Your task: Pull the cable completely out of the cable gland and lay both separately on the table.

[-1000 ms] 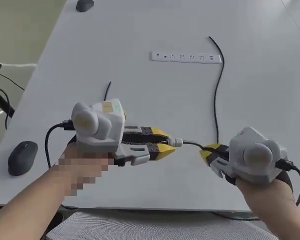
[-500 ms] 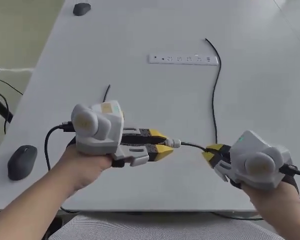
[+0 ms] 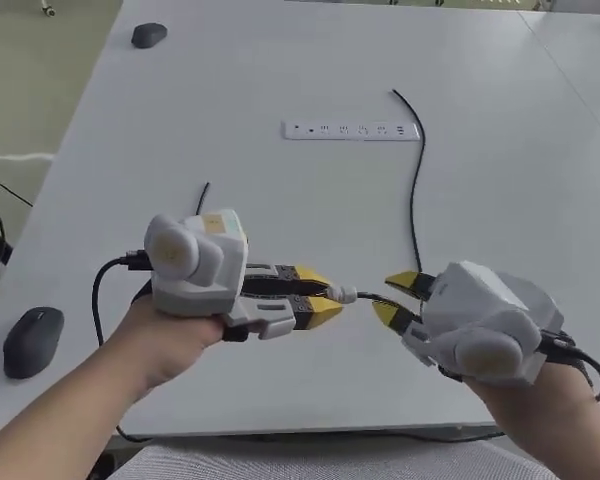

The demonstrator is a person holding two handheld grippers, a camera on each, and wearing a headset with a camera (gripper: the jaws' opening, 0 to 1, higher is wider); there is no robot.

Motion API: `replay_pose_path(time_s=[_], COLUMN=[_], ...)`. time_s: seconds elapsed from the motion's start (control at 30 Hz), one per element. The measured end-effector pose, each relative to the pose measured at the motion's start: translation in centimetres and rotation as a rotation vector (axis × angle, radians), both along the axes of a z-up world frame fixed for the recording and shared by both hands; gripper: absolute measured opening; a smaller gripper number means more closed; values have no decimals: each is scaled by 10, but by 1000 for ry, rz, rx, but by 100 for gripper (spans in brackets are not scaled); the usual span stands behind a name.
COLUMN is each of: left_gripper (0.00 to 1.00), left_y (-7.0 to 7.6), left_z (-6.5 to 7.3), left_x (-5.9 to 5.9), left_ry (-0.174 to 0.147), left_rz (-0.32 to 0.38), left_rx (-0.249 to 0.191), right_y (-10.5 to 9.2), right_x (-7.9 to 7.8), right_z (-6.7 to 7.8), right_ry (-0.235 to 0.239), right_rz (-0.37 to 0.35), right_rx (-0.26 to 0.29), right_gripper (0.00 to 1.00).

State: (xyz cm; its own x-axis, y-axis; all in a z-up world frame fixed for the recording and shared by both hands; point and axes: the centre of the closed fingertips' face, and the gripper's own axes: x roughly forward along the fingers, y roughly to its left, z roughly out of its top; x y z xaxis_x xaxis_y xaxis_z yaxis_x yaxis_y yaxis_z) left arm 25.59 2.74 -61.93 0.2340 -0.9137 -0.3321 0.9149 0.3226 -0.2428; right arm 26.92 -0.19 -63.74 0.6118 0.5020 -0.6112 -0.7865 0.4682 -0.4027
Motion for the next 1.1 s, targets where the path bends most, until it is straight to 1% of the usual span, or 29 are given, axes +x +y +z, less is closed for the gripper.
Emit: replay_pose_path(time_s=[0.13,0.23,0.37,0.43,0.5,0.57,0.63,0.67,0.73,0.8,1.03,1.1], left_gripper=[15,15,15,15,15,15,15,15,15,15,15,15], left_y=[1,3,2,2,2,2,1,1,1,0,0,1], left_z=[-1,-1,-4,-5,-6,-7,-7,-7,-8,-7,-6,-7], left_x=[2,4,4,4,4,4,3,3,2,2,4,5], left_ry=[-2,0,6,6,7,9,9,8,7,5,-7,-6], left_rz=[3,11,4,0,-1,0,-3,-4,-6,-6,-1,0], left_rx=[4,0,5,7,11,12,15,16,19,14,21,22], right_y=[4,7,15,19,19,18,17,16,16,15,16,15], right_x=[2,1,-3,-5,-4,-4,-4,-4,-5,-4,-1,1], right_z=[-1,-1,1,1,-2,-1,-2,-3,-4,-4,-4,-6], right_ry=[6,4,-15,-29,-38,-40,-36,-31,-10,1,15,24], right_rz=[7,33,93,120,124,120,123,122,113,100,90,82], right_rx=[-3,-13,-44,-57,-82,-83,-96,-95,-69,-48,-28,-24], right_gripper=[8,5,4,2,1,1,1,0,0,0,0,0])
